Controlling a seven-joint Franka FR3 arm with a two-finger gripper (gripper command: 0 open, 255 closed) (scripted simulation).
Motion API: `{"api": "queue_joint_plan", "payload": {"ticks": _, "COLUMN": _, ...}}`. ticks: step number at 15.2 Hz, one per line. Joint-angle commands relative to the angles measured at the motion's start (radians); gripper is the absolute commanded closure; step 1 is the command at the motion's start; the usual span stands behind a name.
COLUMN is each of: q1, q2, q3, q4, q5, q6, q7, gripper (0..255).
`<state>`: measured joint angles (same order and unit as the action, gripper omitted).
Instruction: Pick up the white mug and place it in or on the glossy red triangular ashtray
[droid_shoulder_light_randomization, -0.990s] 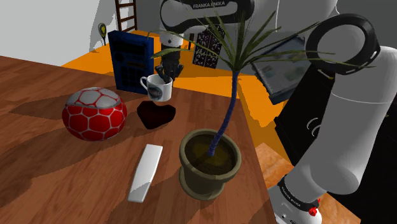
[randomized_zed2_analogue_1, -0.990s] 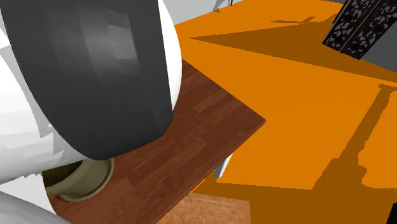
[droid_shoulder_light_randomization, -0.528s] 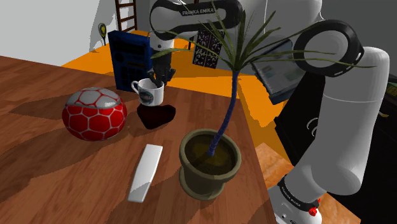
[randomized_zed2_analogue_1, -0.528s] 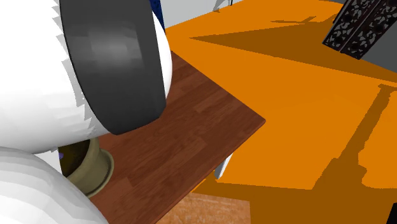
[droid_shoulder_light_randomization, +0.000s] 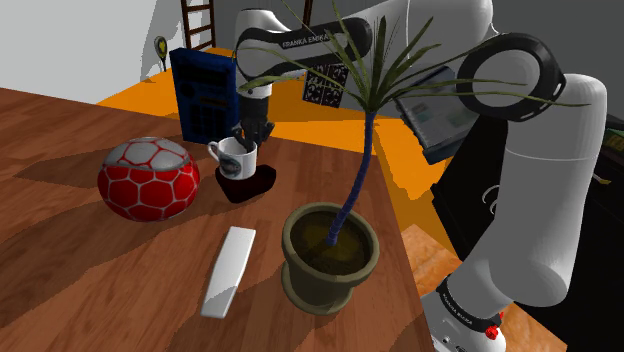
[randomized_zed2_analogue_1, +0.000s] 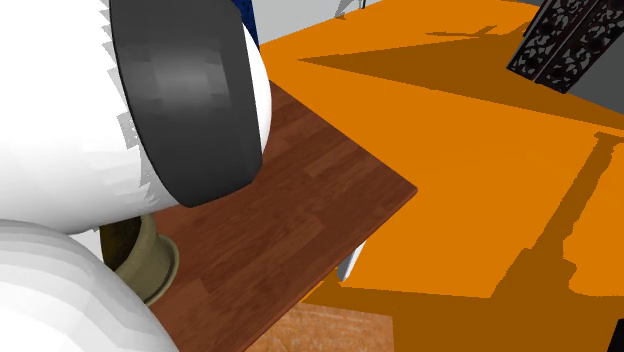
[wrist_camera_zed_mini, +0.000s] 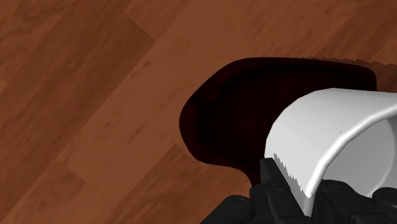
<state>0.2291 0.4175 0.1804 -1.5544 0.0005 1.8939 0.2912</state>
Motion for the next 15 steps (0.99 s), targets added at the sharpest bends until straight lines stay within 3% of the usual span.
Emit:
{"api": "queue_joint_plan", "payload": {"ticks": 1, "q1": -0.001, "q2": 0.008, "q3": -0.001, "q4": -0.015, "q5": -0.001, "q6": 0.024, "q7": -0.002, "gripper": 255}}
{"api": "queue_joint_plan", "payload": {"ticks": 10, "q1": -0.001, "q2": 0.014, "q3": -0.002, "q4": -0.026, "q5": -0.002, "q6": 0.04, "q7": -0.002, "gripper": 255}}
{"api": "queue_joint_plan", "payload": {"ticks": 11, "q1": -0.001, "q2": 0.014, "q3": -0.002, "q4": -0.026, "q5": -0.002, "q6": 0.04, "q7": -0.002, "gripper": 0}}
{"api": "queue_joint_plan", "payload": {"ticks": 15, "q1": -0.001, "q2": 0.014, "q3": -0.002, "q4": -0.026, "q5": -0.002, "q6": 0.04, "q7": -0.002, "gripper": 0}}
